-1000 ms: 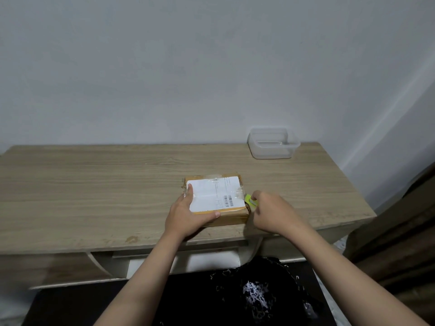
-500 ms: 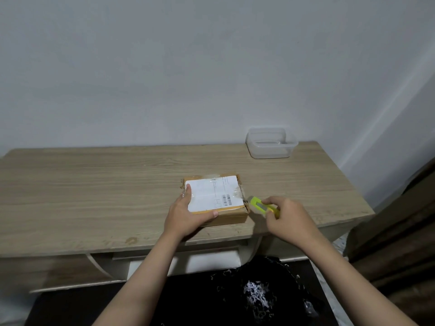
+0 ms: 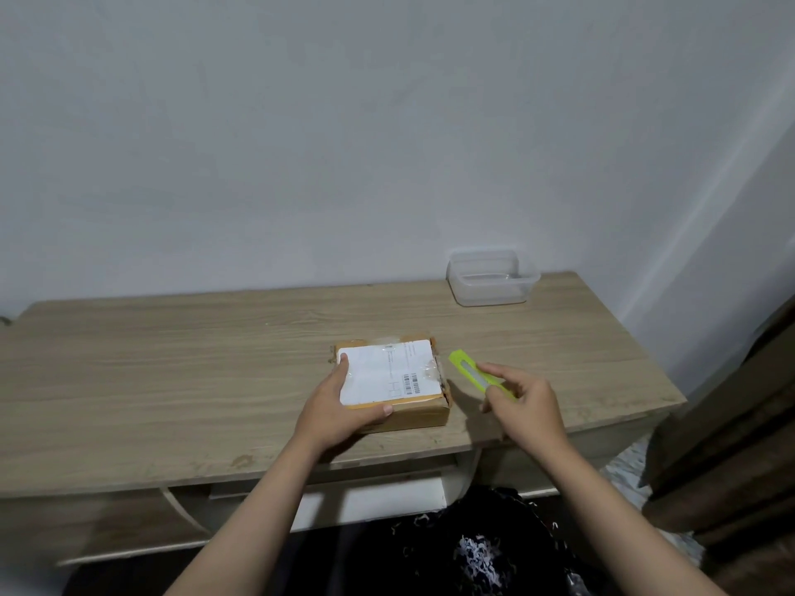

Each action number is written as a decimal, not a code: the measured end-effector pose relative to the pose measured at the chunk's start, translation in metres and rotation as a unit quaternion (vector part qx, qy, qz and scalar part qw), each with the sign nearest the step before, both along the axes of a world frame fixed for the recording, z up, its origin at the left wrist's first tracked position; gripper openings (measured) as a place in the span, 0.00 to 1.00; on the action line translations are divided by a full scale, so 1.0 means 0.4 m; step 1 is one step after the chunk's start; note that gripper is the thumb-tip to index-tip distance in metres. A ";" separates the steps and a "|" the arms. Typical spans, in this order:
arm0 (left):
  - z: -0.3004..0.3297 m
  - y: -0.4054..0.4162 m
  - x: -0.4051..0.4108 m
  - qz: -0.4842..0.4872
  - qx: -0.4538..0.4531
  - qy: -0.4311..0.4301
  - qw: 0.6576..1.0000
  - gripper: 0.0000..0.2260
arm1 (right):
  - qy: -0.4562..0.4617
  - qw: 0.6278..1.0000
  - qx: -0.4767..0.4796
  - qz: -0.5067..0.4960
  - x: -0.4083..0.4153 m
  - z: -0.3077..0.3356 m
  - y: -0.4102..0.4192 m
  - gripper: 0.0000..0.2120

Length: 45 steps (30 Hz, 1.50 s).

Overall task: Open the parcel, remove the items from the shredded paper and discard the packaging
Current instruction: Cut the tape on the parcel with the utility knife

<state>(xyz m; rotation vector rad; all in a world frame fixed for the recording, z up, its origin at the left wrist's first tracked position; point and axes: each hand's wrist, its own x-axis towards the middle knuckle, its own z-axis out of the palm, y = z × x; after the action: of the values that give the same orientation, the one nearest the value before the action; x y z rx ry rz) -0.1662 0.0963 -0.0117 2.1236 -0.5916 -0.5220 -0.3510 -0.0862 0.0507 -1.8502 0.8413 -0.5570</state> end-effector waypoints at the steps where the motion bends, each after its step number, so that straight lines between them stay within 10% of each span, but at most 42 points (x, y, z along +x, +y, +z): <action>1: 0.001 0.002 0.002 -0.002 -0.002 -0.001 1.000 0.52 | -0.012 1.000 0.023 0.001 0.003 0.000 0.001 0.18; 14: 0.021 0.018 0.081 -0.025 0.073 -0.089 0.993 0.50 | -0.008 0.992 0.081 0.097 0.021 -0.034 -0.007 0.21; 19: 0.003 -0.040 -0.049 0.178 0.004 -0.252 0.951 0.27 | -0.018 0.992 0.073 0.101 0.035 -0.058 -0.006 0.22; 24: -0.002 -0.182 -0.165 0.258 0.000 -0.093 0.962 0.34 | -0.018 0.993 0.067 0.095 0.053 -0.075 -0.015 0.22; 37: -0.050 0.006 0.016 0.047 -0.075 -0.070 0.994 0.25 | -0.032 0.989 0.089 0.111 0.100 -0.088 -0.049 0.22; 45: -0.042 0.002 -0.034 0.349 -0.130 -0.146 0.917 0.10 | -0.025 0.988 0.095 0.120 0.143 -0.092 -0.055 0.20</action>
<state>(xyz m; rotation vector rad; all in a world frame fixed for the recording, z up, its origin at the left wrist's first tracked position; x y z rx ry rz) -0.1796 0.0972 -0.0284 1.9893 -0.0229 0.2649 -0.2936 -0.1082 0.0139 -1.7250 0.6052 -0.3576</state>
